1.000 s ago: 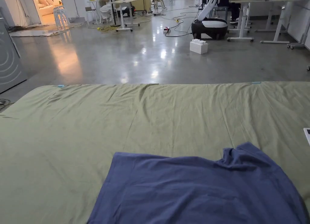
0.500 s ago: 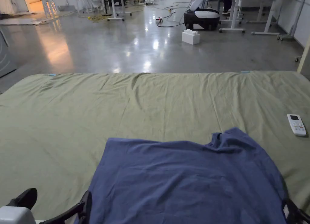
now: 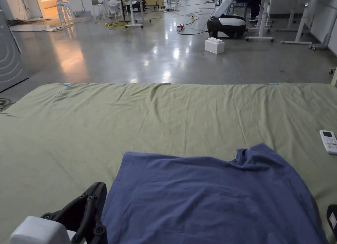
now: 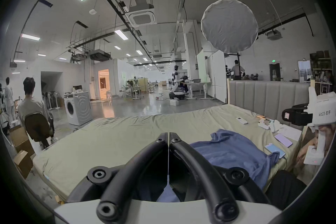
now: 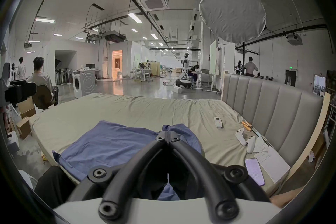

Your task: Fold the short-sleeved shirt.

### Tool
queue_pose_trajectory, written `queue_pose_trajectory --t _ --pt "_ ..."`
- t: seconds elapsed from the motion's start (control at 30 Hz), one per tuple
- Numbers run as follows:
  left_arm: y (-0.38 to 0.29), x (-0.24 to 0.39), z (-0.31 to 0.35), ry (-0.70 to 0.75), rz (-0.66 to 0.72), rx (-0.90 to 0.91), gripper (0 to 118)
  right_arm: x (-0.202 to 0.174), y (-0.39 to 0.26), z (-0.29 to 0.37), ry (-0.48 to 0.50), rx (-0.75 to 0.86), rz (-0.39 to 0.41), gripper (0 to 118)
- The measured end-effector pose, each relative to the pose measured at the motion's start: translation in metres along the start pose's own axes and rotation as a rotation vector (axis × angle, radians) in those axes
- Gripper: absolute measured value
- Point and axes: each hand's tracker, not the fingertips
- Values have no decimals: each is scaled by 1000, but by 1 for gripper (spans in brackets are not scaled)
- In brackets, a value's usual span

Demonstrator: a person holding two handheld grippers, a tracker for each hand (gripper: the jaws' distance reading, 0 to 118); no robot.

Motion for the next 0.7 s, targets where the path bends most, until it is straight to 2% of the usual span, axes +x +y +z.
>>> queue_pose_trajectory --t 0.07,0.13,0.33,0.37,0.4,0.43,0.5,0.7 --pt "0 -1 -1 0 2 -7 0 -1 4 2 -13 43 38 0" --pt "-1 -3 -3 1 4 -15 0 1 2 3 7 16 -12 0" --pt "1 -16 1 18 -11 -4 0 -1 6 6 -25 75 22 0" --pt "3 -19 0 20 -10 -8 0 0 4 5 -6 66 2 0" --pt "2 -22 1 22 -9 -12 0 0 0 4 16 13 -81 0" --pt "1 -25 1 29 -9 -12 0 0 2 4 12 53 -48 0" --pt "-1 -33 -1 37 -6 -26 0 0 1 2 27 26 -73 0" --pt "-40 -68 -16 85 55 -156 0 0 -8 -1 37 -32 -70 0"
